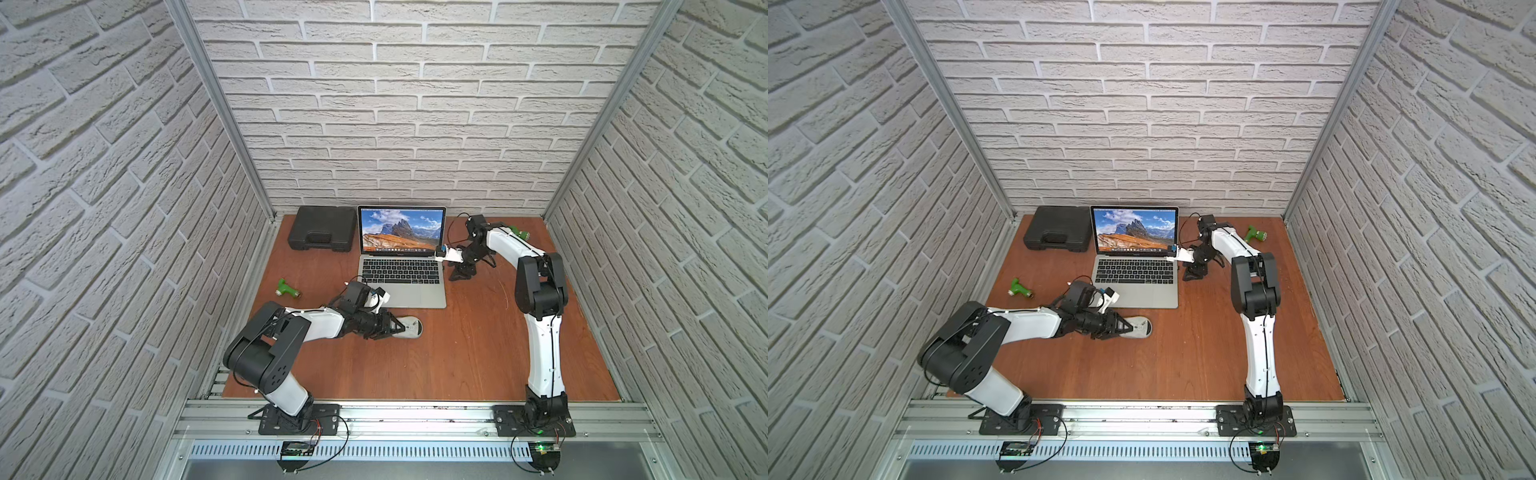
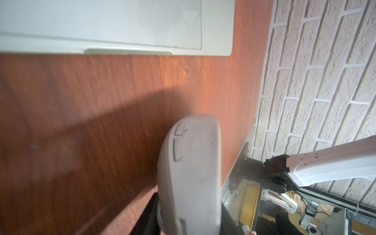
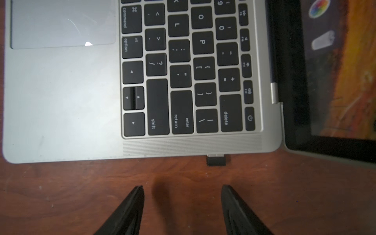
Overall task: Remove the wireless mouse receiver from the laptop
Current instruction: Place the mouse at the center of the board.
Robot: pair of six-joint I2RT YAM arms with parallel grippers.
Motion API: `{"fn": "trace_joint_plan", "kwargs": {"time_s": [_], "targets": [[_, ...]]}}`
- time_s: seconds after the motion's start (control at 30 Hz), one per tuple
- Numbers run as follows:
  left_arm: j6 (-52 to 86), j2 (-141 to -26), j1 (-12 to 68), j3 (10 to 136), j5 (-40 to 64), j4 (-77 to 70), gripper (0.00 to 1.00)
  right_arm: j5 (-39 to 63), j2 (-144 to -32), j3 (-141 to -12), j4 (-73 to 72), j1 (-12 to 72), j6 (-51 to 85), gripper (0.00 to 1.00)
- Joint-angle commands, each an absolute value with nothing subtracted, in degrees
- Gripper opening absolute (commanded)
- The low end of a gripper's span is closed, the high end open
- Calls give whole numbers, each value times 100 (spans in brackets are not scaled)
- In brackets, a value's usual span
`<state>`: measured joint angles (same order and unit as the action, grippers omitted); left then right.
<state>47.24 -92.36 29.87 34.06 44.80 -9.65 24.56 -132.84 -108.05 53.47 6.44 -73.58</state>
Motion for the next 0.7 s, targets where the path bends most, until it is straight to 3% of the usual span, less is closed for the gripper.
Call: {"fn": "trace_joint_plan", "kwargs": {"time_s": [0.0, 0.67], "targets": [[4728, -9430, 3041, 3406, 4324, -789, 0, 3116, -13410, -11000, 5466, 677, -8411, 64], [4727, -9431, 3059, 3375, 4250, -591, 6, 3413, -13671, -11138, 5076, 756, -8254, 59]]}}
